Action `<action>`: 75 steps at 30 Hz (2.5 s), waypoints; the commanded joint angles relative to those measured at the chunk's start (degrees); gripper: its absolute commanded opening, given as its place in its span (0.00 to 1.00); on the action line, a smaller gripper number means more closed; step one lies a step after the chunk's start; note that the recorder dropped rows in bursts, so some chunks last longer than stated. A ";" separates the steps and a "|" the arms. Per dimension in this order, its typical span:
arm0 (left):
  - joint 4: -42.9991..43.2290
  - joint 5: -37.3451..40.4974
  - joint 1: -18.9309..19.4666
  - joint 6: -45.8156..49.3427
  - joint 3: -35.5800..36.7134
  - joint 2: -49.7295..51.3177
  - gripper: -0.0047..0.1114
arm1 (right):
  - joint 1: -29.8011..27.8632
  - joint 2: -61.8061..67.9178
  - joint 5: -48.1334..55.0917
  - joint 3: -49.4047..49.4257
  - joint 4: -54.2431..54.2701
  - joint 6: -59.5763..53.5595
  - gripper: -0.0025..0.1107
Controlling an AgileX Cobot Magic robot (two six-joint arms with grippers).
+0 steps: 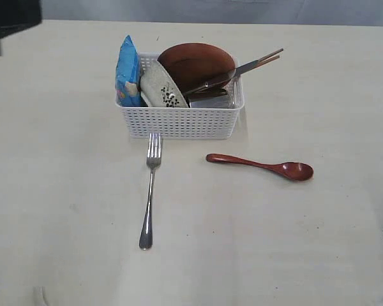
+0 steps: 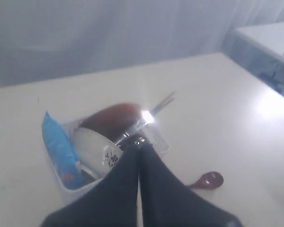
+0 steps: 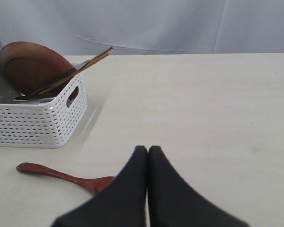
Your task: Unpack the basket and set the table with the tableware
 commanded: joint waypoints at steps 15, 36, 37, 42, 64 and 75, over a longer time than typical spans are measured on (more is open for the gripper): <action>7.02 -2.05 -0.12 0.34 16.26 -32.89 0.04 | -0.16 -0.27 -0.49 0.14 -0.38 -0.01 0.02; 0.68 -9.54 8.13 10.57 27.16 -34.67 0.04 | -0.16 -0.27 -0.49 0.14 -0.38 -0.01 0.02; 0.55 -10.96 9.95 10.57 27.93 -34.67 0.04 | -0.16 -0.27 -0.49 0.14 -0.38 -0.01 0.02; -4.26 -15.21 20.17 11.94 31.05 -34.67 0.04 | -0.16 -0.27 -0.49 0.14 -0.38 -0.01 0.02; -6.46 -10.74 33.20 16.33 41.72 -41.63 0.04 | -0.16 -0.27 -0.49 0.14 -0.38 -0.01 0.02; -6.46 -4.73 33.20 22.50 41.72 -41.63 0.04 | -0.16 -0.27 -0.49 0.14 -0.38 -0.01 0.02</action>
